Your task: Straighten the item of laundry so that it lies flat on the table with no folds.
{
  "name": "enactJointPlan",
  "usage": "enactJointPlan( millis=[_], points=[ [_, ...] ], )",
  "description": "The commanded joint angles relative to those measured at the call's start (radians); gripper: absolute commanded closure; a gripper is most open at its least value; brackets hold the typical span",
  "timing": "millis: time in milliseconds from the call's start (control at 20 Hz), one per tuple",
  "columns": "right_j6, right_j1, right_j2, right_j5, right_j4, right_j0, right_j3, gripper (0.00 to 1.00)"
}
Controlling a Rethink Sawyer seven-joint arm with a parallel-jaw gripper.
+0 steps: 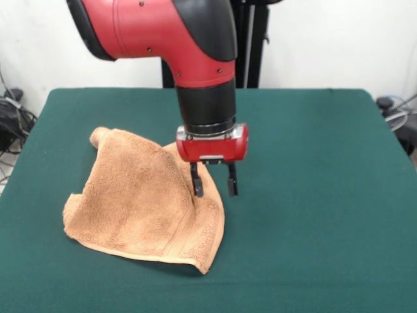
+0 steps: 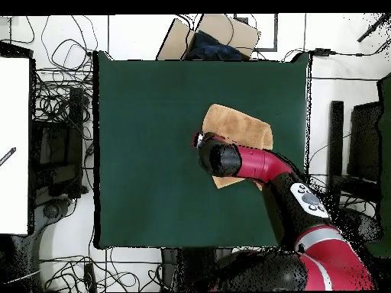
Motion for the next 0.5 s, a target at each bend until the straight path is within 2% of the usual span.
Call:
enactJointPlan(
  millis=[50, 500],
  points=[
    [-0.051, 0.08, 0.052, 0.081, -0.066, -0.021, -0.066, 0.0],
    [-0.061, 0.134, 0.073, 0.068, -0.082, -0.039, -0.092, 0.0]
  ],
)
